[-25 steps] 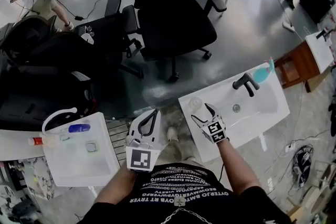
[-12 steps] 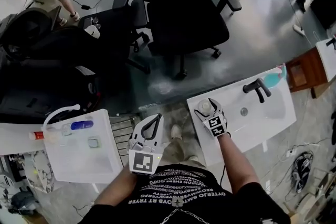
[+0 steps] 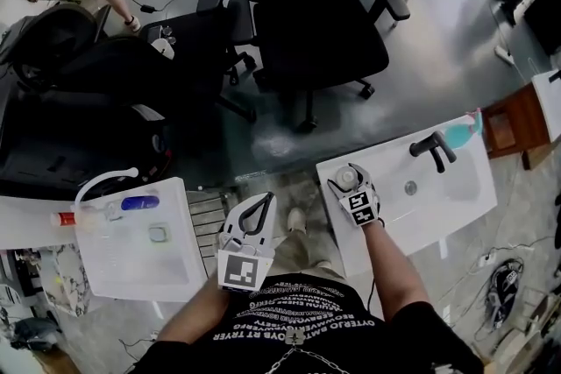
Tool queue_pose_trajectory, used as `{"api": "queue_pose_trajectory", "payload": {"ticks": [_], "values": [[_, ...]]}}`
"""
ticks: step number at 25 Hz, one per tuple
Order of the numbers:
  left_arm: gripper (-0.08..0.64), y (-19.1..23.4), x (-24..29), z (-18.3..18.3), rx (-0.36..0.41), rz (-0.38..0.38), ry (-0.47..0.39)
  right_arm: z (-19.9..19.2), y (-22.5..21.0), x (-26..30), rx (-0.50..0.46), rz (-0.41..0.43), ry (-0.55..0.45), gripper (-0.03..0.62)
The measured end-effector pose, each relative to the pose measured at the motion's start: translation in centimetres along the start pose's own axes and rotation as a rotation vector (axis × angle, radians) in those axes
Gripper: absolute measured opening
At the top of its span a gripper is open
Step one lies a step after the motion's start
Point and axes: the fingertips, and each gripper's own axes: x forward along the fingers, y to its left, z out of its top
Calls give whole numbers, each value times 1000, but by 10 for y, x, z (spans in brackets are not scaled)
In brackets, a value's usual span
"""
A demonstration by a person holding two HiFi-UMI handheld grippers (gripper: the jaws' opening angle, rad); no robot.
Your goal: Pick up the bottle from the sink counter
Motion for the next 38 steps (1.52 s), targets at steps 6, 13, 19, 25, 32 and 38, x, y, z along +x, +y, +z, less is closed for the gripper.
{"api": "queue_pose_trajectory", "payload": {"ticks": [6,13,19,25,32,38], "values": [[2,-4,-11,-1,-50,18,22,5,8,-26,4,14,3,333],[2,-26,-19,26,-8,1,-63,29,17,-77,-20,33,4,333],[2,-49,-39,30,-28,-8,-54,53,36,-125,-46,69,0,334],[2,-65,-54,52,-45,1,-117,84,52,-174,-82,83,-34,333],[2,-74,-72,67,-54,24,-142,126,70,-237,-104,88,-115,334],[2,-88,-89,77,-54,31,-165,156,91,-290,-164,85,-166,334]]}}
